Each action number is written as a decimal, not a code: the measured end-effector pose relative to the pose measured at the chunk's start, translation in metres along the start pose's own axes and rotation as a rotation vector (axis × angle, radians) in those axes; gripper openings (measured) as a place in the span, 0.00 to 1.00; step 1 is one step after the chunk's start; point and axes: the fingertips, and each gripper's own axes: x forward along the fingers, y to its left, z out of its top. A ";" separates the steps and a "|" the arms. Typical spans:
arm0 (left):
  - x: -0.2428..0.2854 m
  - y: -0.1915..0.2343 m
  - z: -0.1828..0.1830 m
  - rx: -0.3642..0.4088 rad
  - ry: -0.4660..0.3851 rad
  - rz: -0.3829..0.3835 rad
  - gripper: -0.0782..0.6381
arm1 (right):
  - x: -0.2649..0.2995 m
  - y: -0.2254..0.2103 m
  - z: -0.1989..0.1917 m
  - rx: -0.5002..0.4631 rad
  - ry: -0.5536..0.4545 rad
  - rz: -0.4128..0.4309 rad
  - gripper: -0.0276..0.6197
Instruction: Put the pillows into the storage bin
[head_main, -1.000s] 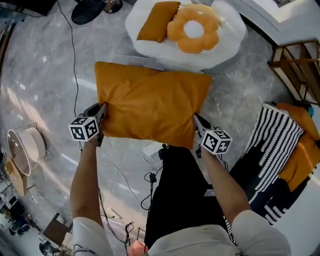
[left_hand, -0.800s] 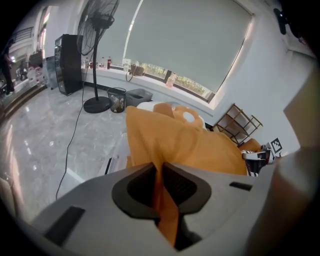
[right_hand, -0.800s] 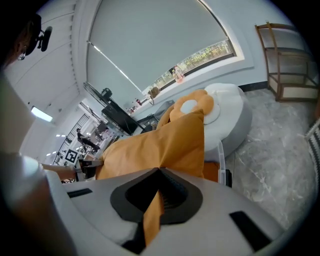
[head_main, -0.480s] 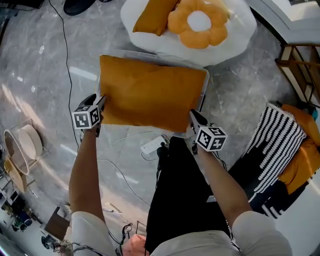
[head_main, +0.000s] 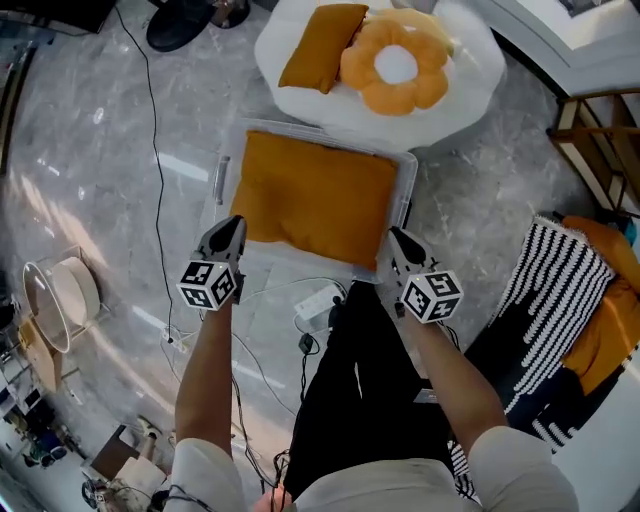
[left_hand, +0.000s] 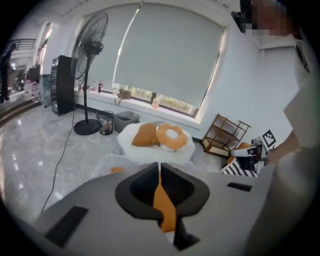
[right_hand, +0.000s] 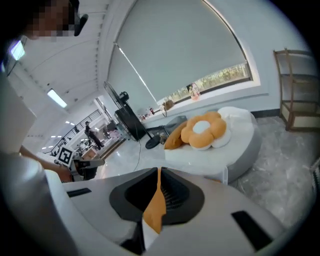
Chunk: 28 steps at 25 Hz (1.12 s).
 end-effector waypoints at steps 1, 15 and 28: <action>-0.014 -0.015 0.008 0.013 -0.033 -0.023 0.14 | -0.011 0.009 0.015 -0.019 -0.039 0.009 0.10; -0.285 -0.260 0.233 0.411 -0.513 -0.216 0.12 | -0.321 0.180 0.209 -0.403 -0.548 0.015 0.10; -0.324 -0.549 0.280 0.538 -0.613 -0.597 0.32 | -0.682 0.138 0.209 -0.414 -0.831 -0.364 0.28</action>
